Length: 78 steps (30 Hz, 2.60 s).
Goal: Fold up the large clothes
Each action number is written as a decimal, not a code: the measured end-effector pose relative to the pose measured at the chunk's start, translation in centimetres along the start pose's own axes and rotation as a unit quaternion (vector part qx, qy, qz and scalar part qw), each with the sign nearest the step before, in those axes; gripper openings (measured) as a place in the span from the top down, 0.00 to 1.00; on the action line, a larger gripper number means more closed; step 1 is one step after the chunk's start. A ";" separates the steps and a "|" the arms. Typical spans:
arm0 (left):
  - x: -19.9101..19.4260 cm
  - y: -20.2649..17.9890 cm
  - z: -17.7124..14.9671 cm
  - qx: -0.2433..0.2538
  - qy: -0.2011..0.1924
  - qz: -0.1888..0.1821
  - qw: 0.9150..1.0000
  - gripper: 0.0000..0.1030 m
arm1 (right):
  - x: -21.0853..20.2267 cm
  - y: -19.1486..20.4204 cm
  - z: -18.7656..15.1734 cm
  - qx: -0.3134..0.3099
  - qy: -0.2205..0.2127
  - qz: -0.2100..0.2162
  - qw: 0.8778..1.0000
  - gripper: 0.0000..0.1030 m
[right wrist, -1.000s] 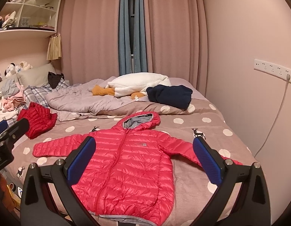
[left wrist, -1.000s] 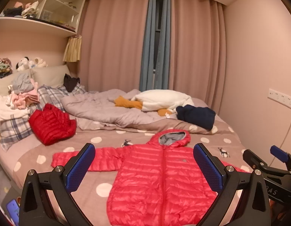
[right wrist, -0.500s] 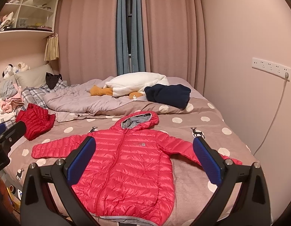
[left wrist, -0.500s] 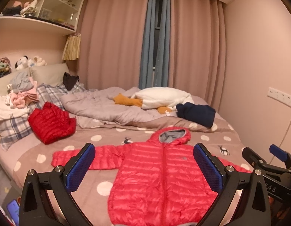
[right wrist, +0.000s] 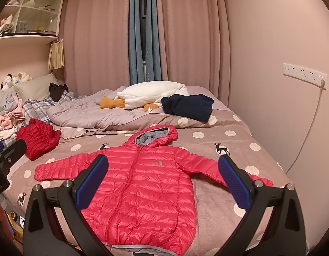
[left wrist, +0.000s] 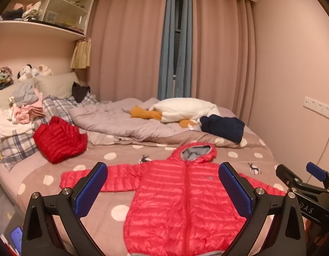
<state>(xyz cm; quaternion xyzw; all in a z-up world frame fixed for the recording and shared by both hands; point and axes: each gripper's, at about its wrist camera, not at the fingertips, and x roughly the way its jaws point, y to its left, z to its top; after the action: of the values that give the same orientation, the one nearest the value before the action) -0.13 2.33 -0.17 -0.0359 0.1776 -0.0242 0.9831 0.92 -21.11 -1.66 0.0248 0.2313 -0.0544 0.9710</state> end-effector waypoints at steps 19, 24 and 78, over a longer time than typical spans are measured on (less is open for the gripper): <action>-0.5 0.1 0.4 0.002 -0.002 0.011 1.000 0.00 | -0.6 -0.6 -0.1 0.010 -0.006 0.006 1.000 0.00; -0.5 0.0 0.5 0.001 -0.005 0.010 1.000 0.00 | -0.7 -0.6 0.0 0.007 -0.004 -0.001 1.000 0.00; -0.9 0.8 0.9 -0.002 -0.008 0.009 1.000 0.00 | -0.5 -0.1 -0.2 0.007 0.001 0.000 1.000 0.00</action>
<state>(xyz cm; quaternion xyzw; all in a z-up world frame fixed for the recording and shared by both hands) -0.60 3.21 0.91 -0.0368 0.1696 -0.0147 0.9847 0.41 -21.15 -1.64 0.0315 0.2319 -0.0557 0.9706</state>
